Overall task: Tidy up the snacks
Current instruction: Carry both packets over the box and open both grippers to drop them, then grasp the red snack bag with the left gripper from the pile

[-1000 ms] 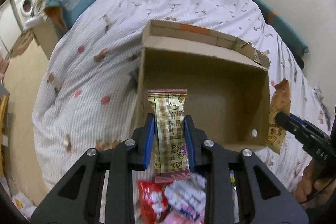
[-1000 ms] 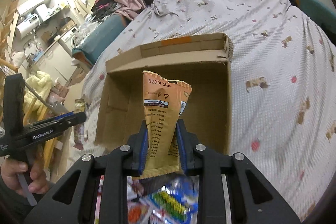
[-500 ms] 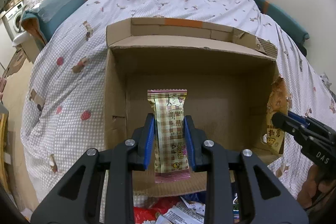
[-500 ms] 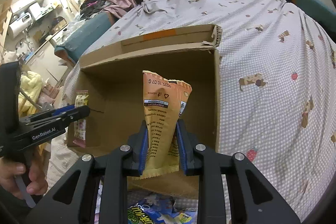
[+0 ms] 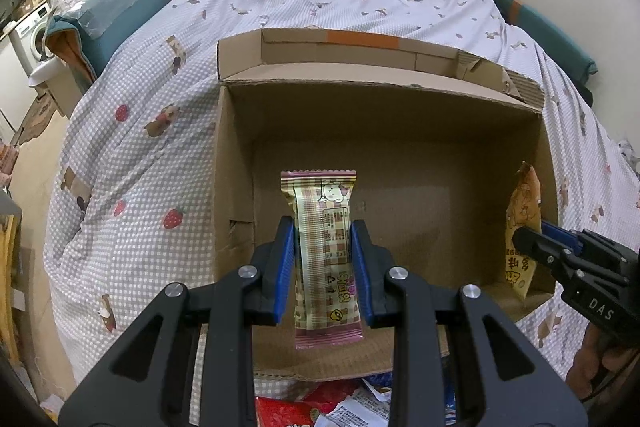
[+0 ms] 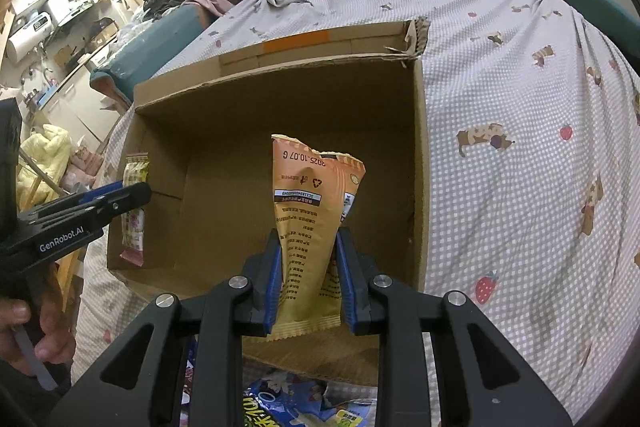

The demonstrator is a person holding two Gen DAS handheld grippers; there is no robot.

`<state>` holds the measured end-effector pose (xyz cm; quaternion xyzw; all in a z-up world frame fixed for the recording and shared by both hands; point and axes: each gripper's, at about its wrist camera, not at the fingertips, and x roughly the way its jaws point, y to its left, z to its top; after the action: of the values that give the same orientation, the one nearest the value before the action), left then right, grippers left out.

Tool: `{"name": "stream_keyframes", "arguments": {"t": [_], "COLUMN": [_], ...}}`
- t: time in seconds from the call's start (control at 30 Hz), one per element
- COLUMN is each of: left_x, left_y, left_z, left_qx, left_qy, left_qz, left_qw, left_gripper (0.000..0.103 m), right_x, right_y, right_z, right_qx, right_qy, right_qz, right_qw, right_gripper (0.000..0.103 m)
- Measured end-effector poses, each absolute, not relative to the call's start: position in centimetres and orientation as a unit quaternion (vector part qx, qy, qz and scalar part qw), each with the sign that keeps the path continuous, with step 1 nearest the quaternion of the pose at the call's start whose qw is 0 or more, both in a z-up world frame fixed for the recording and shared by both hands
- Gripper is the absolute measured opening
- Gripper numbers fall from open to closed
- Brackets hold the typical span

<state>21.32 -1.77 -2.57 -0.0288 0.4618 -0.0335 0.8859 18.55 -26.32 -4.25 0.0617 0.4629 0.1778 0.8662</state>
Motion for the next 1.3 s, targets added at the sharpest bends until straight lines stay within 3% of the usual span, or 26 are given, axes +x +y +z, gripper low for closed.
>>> {"name": "stream_keyframes", "arguments": {"t": [0.3, 0.4, 0.53, 0.57, 0.63, 0.67, 0.7, 0.87, 1.1, 1.3], "left_x": [21.0, 20.8, 20.2, 20.0, 19.7, 19.6, 19.6, 18.7, 17.4, 15.6], "left_y": [-2.1, -2.0, -1.9, -1.7, -1.5, -1.4, -1.3, -0.7, 0.4, 0.8], "left_z": [-2.4, -2.2, -1.4, -1.1, -0.7, -0.5, -0.4, 0.3, 1.3, 2.0], "left_qx": [-0.027, -0.021, -0.022, -0.028, -0.036, -0.035, -0.035, -0.044, -0.053, -0.056], "left_qy": [0.466, 0.461, 0.445, 0.440, 0.433, 0.431, 0.430, 0.416, 0.404, 0.414], "left_qz": [-0.039, -0.034, -0.035, -0.037, -0.041, -0.040, -0.041, -0.029, -0.008, -0.014], "left_qw": [0.884, 0.887, 0.895, 0.897, 0.900, 0.901, 0.901, 0.908, 0.913, 0.909], "left_gripper": [0.028, 0.054, 0.075, 0.077, 0.078, 0.078, 0.079, 0.081, 0.095, 0.095], "right_x": [18.4, 18.4, 18.3, 18.3, 18.2, 18.1, 18.0, 17.6, 16.7, 15.3], "right_y": [-26.0, -26.1, -26.2, -26.2, -26.3, -26.4, -26.5, -26.8, -27.3, -28.1], "right_z": [-4.1, -4.0, -3.7, -3.6, -3.2, -3.0, -2.7, -1.6, -0.8, 0.4], "right_qx": [0.067, 0.070, 0.075, 0.076, 0.082, 0.084, 0.090, 0.088, 0.100, 0.109], "right_qy": [0.463, 0.458, 0.448, 0.446, 0.438, 0.434, 0.428, 0.408, 0.404, 0.407], "right_qz": [0.187, 0.184, 0.188, 0.190, 0.195, 0.196, 0.196, 0.205, 0.207, 0.202], "right_qw": [0.864, 0.867, 0.871, 0.871, 0.874, 0.875, 0.878, 0.885, 0.885, 0.884], "right_gripper": [0.029, 0.030, 0.038, 0.042, 0.069, 0.090, 0.098, 0.099, 0.099, 0.099]}}
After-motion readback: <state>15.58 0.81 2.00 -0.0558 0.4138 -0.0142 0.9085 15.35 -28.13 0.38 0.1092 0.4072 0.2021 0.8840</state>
